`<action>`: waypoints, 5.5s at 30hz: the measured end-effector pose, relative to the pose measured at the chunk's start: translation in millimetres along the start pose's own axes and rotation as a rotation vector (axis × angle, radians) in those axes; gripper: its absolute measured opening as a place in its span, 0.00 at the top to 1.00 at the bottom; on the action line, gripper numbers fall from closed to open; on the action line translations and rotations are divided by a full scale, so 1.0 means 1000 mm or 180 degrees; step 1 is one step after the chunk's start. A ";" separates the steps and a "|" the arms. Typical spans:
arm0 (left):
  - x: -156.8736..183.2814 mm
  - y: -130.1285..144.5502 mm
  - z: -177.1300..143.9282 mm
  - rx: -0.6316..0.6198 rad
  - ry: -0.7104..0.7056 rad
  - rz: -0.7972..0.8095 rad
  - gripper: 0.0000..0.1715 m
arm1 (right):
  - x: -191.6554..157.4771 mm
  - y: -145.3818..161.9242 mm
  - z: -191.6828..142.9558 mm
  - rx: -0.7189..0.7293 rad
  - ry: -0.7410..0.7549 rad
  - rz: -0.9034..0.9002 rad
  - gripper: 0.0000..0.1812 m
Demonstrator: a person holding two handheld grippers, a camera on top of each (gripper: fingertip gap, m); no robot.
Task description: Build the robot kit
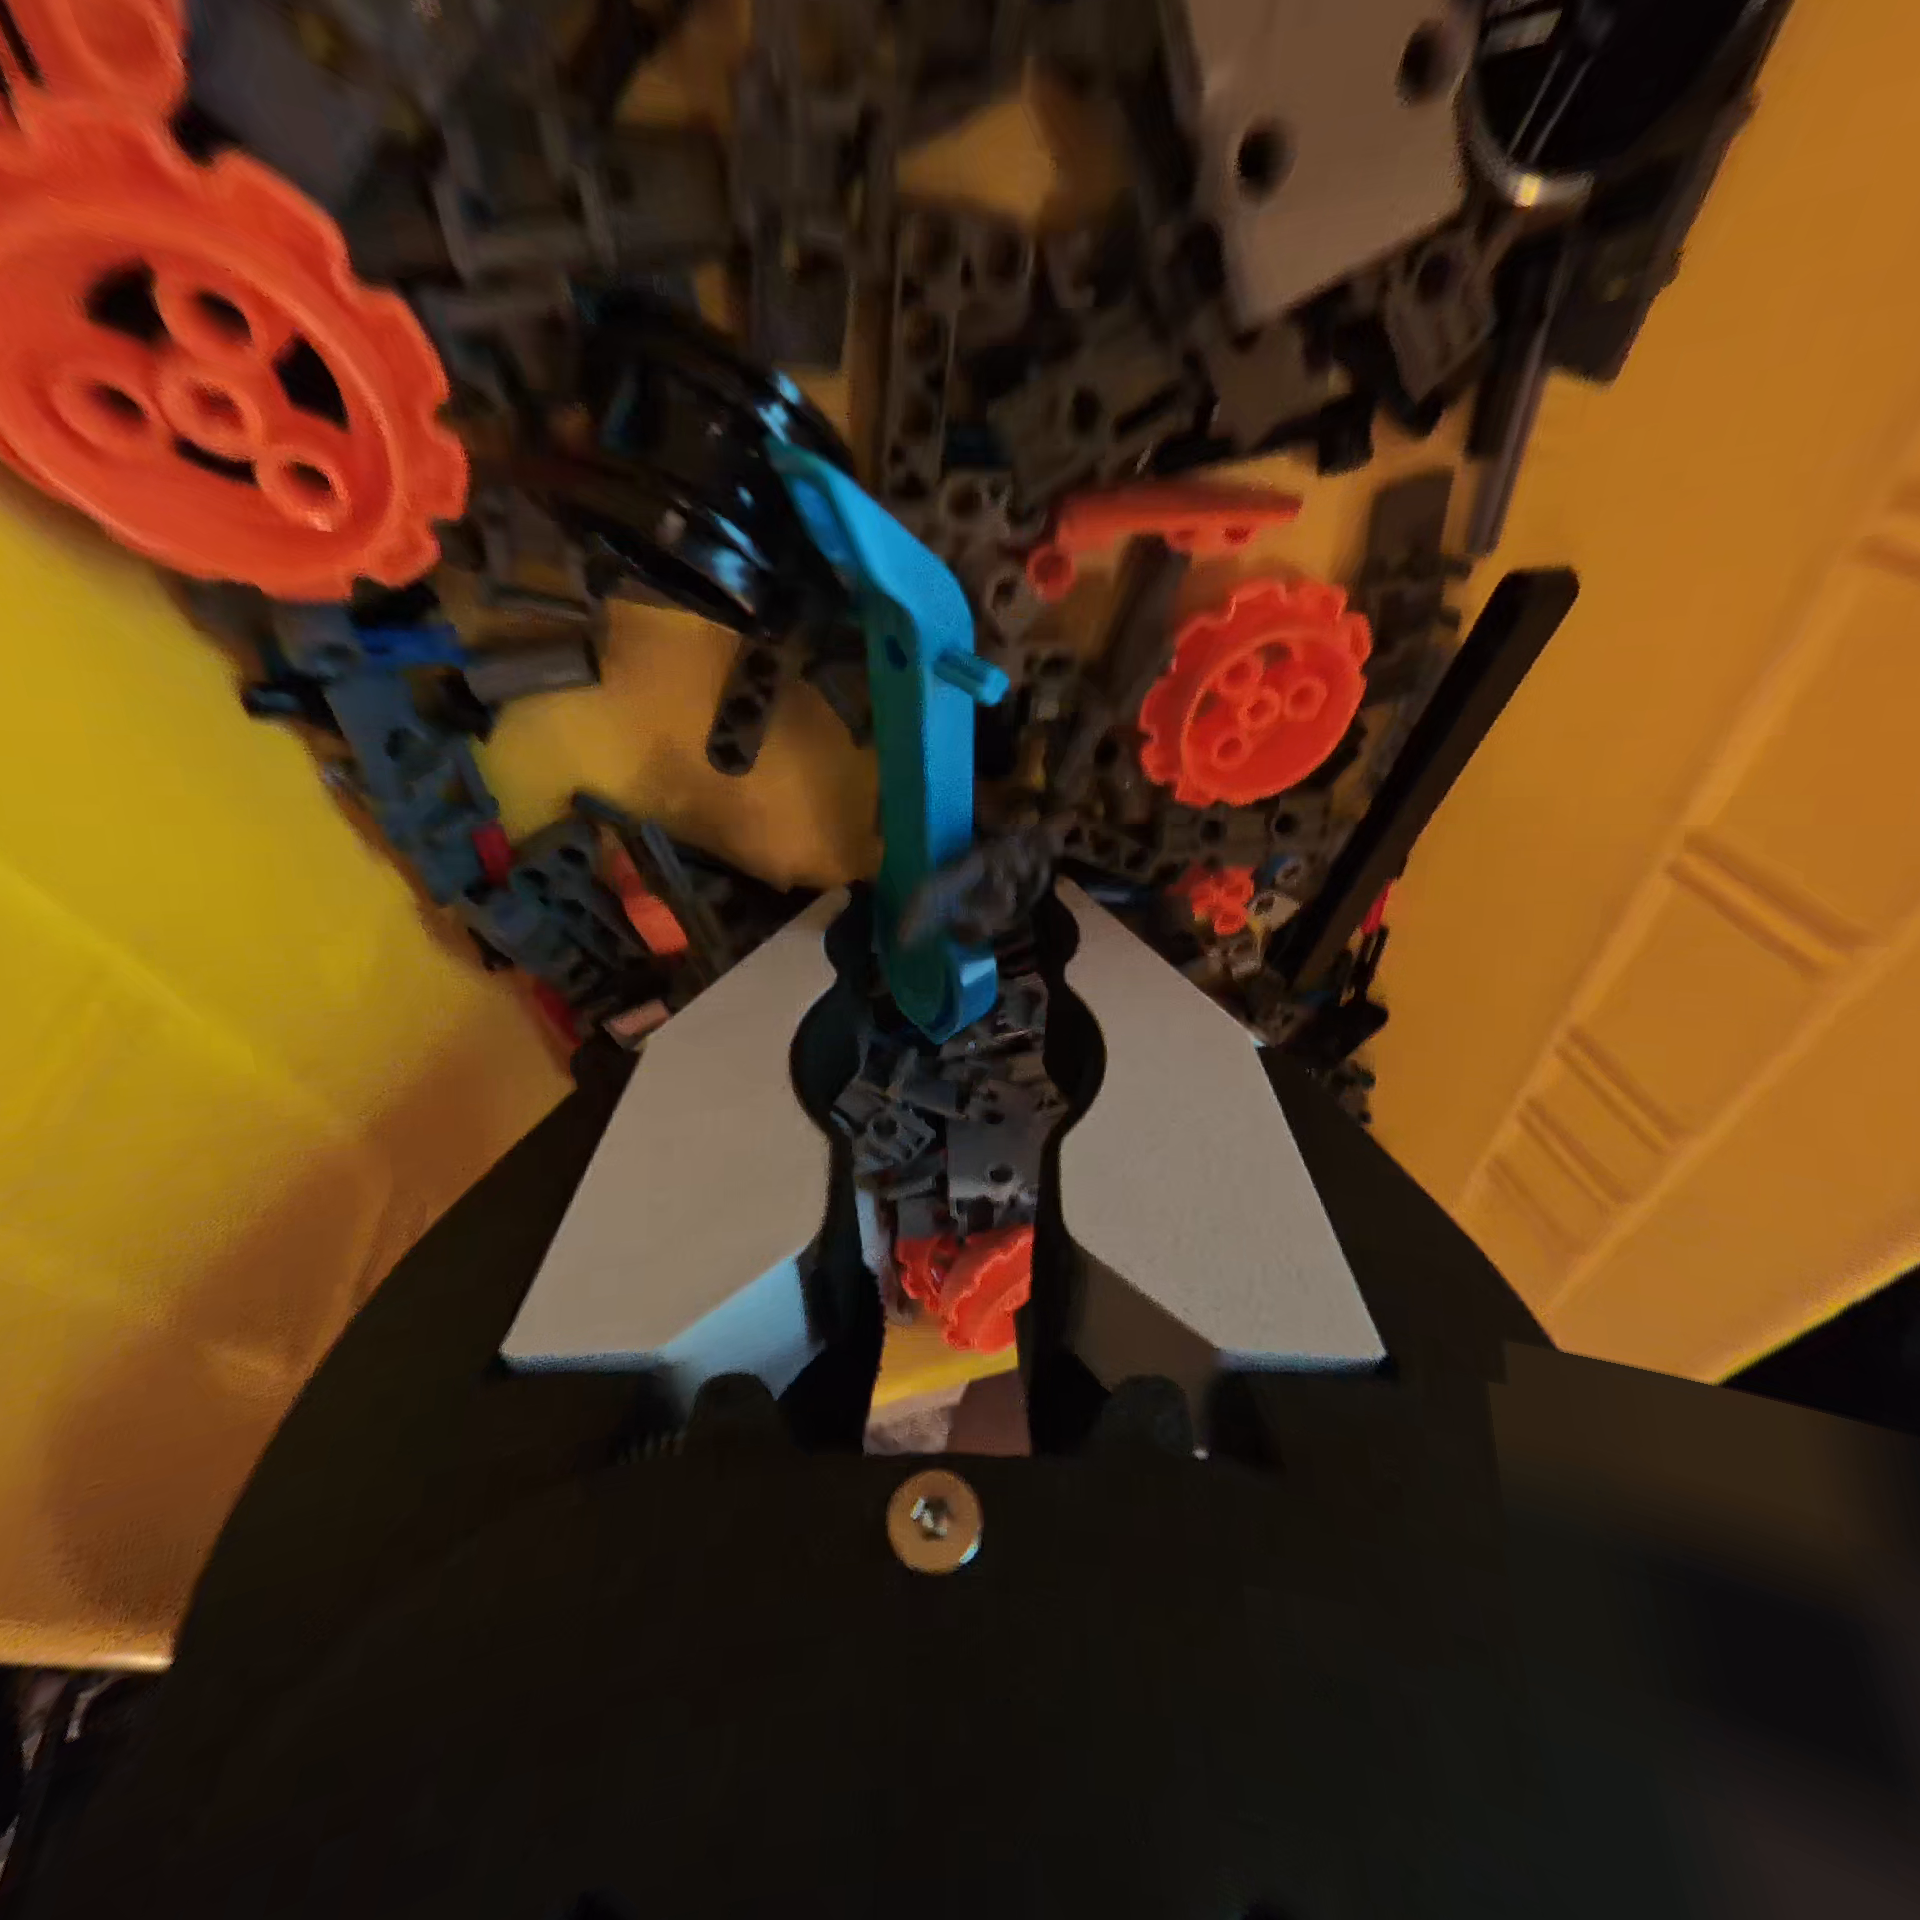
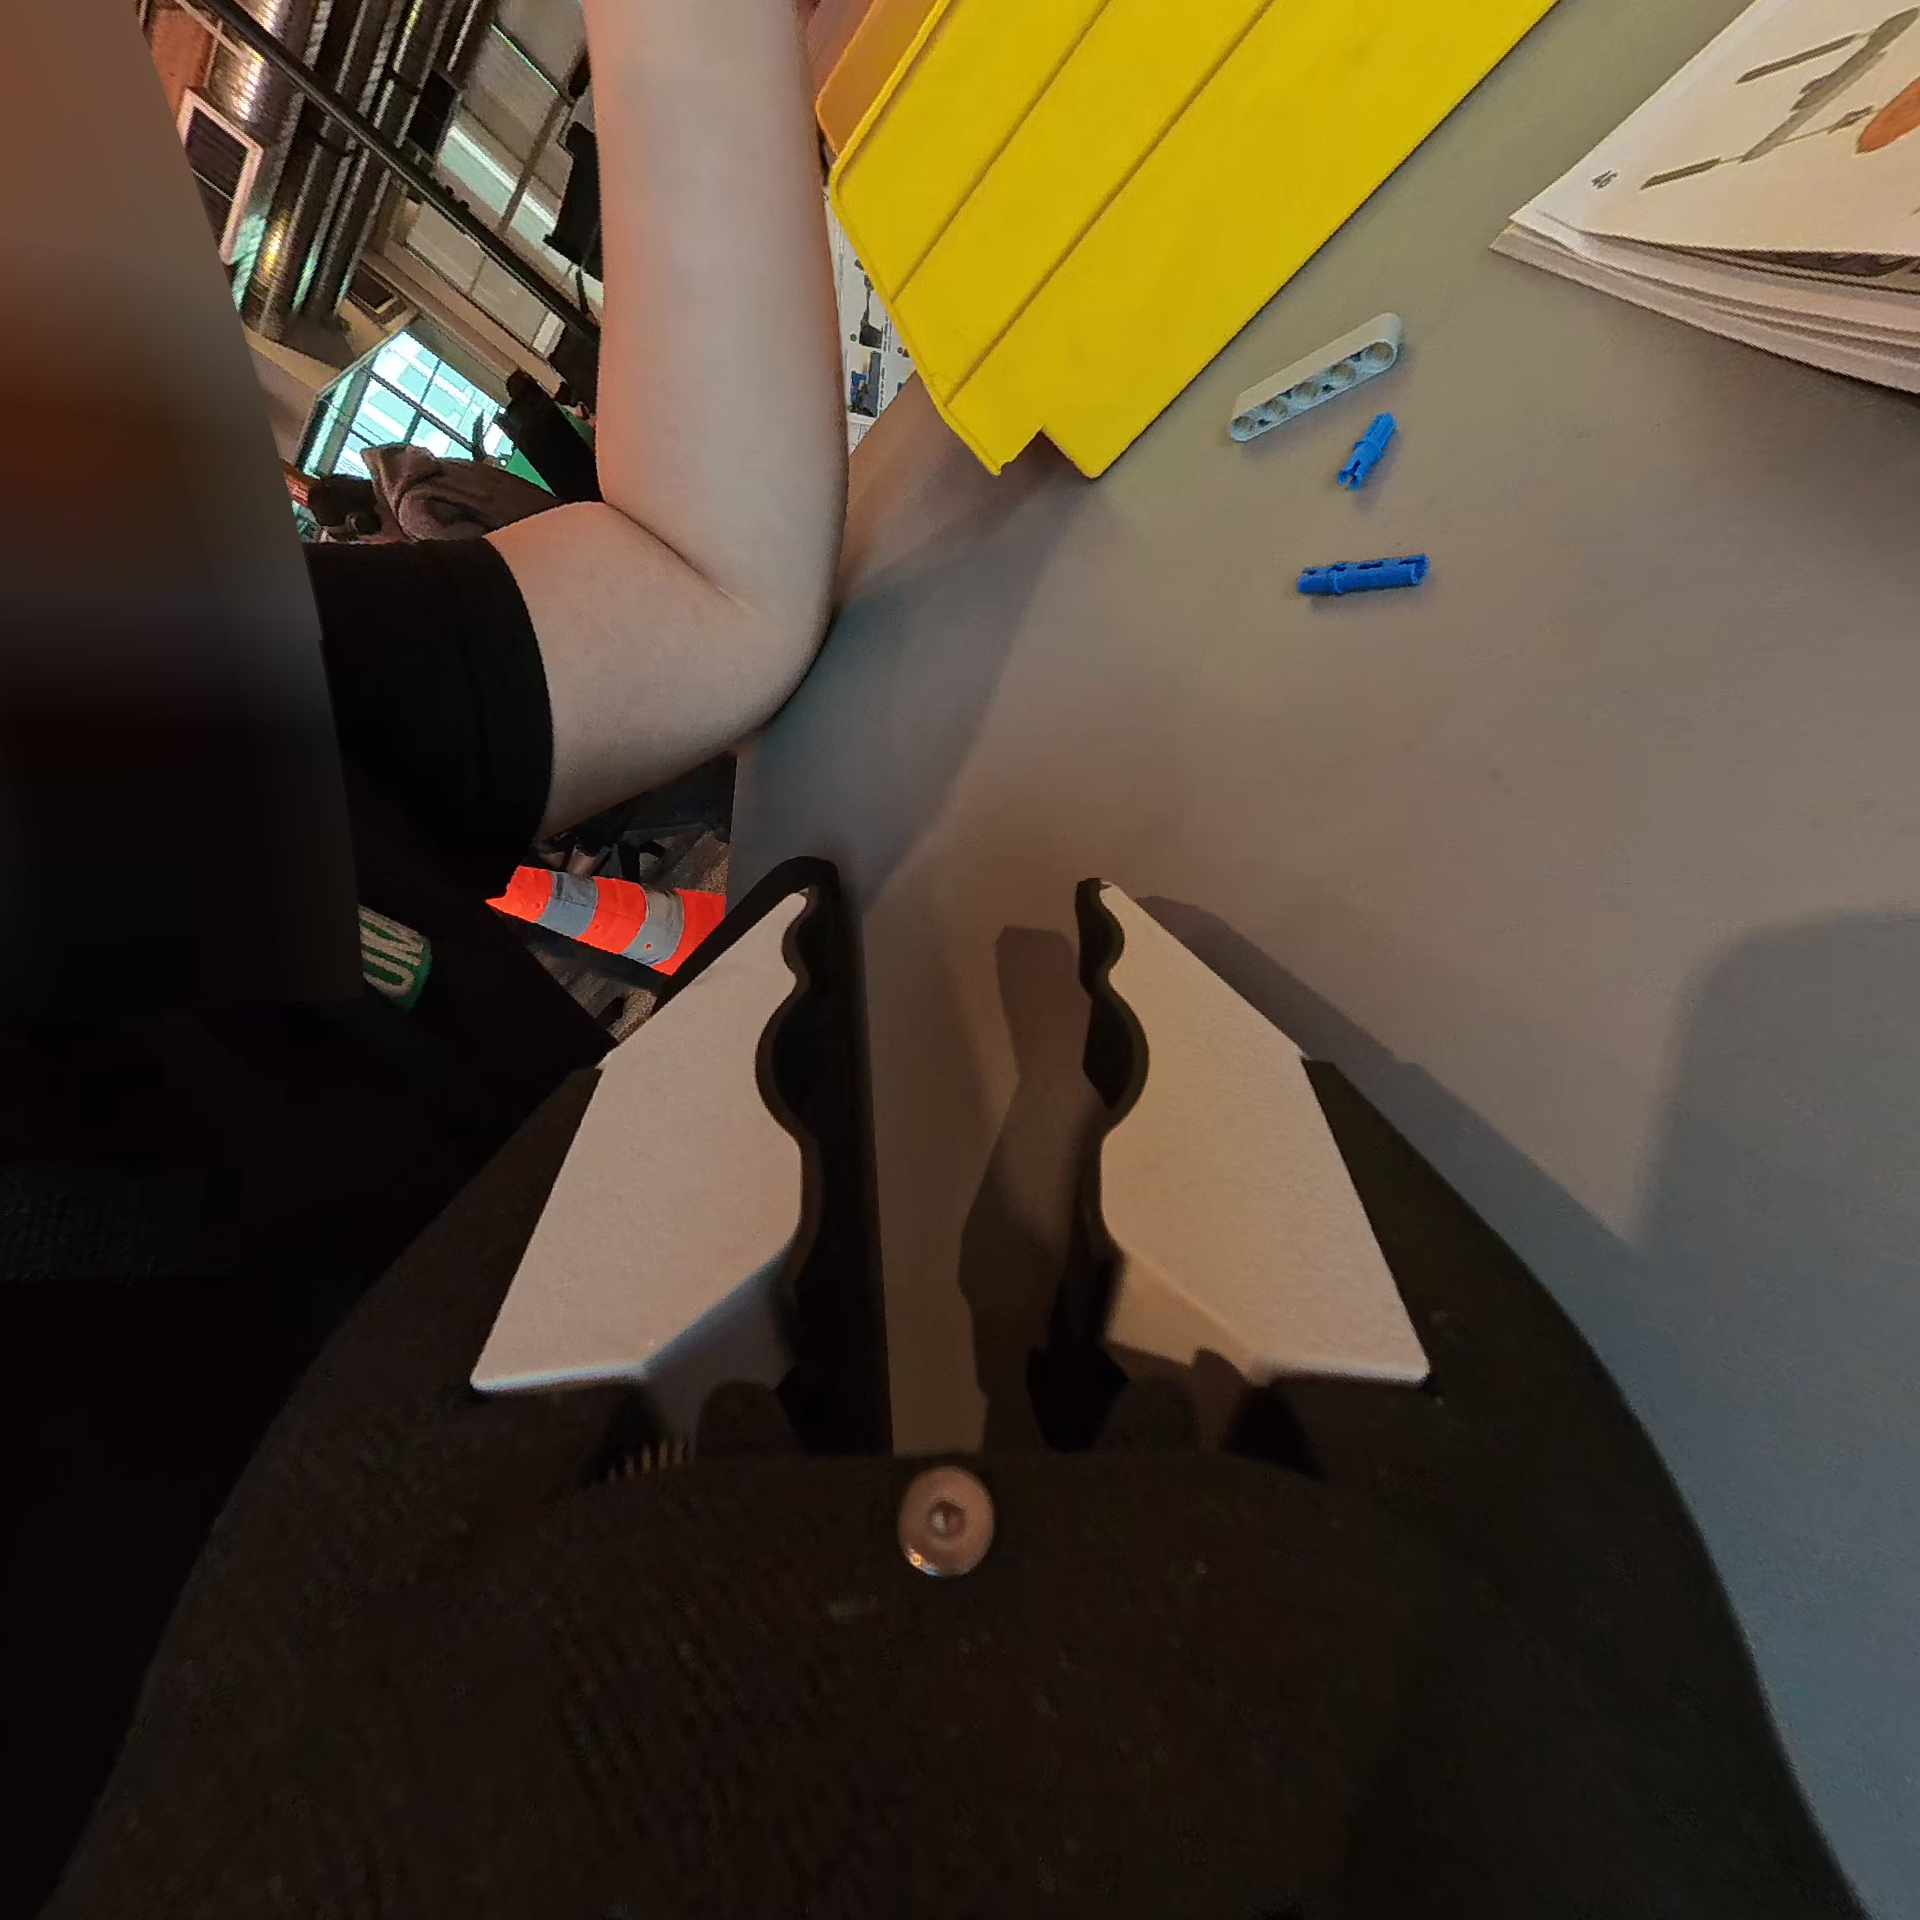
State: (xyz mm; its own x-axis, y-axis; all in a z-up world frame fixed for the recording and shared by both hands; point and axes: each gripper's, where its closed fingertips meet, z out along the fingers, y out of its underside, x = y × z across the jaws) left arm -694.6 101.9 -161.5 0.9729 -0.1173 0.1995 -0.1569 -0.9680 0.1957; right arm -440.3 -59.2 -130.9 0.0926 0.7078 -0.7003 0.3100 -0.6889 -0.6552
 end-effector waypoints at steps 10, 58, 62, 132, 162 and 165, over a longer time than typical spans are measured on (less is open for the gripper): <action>-0.003 0.057 -0.016 -0.0299 -0.0165 -0.0145 0.85 | 0.000 0.000 0.000 -0.0002 -0.0001 0.0002 0.74; -0.001 0.001 -0.004 -0.0031 -0.0398 -0.0012 0.84 | 0.000 -0.001 0.000 0.0006 -0.0024 0.0048 0.75; -0.002 -0.003 -0.020 0.0258 -0.0344 -0.0010 0.87 | 0.000 -0.001 0.000 0.0010 -0.0030 0.0056 0.75; 0.059 -0.115 -0.077 0.2736 -0.0736 0.2387 0.54 | -0.005 -0.003 0.003 0.0058 -0.0111 0.0023 0.72; 0.001 -0.016 -0.014 0.0652 -0.0362 0.1931 0.96 | -0.006 -0.004 0.002 0.0077 -0.0179 0.0102 0.72; 0.003 -0.029 -0.022 0.0842 -0.0430 0.1795 0.95 | -0.007 -0.004 0.003 0.0081 -0.0194 0.0112 0.72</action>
State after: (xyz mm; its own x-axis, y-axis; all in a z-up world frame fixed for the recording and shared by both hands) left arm -690.5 133.9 -145.5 0.7685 -0.6353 0.0765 -0.6208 -0.7692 -0.1512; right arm -445.0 -61.4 -124.3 0.0450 0.6727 -0.7385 0.2834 -0.7175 -0.6363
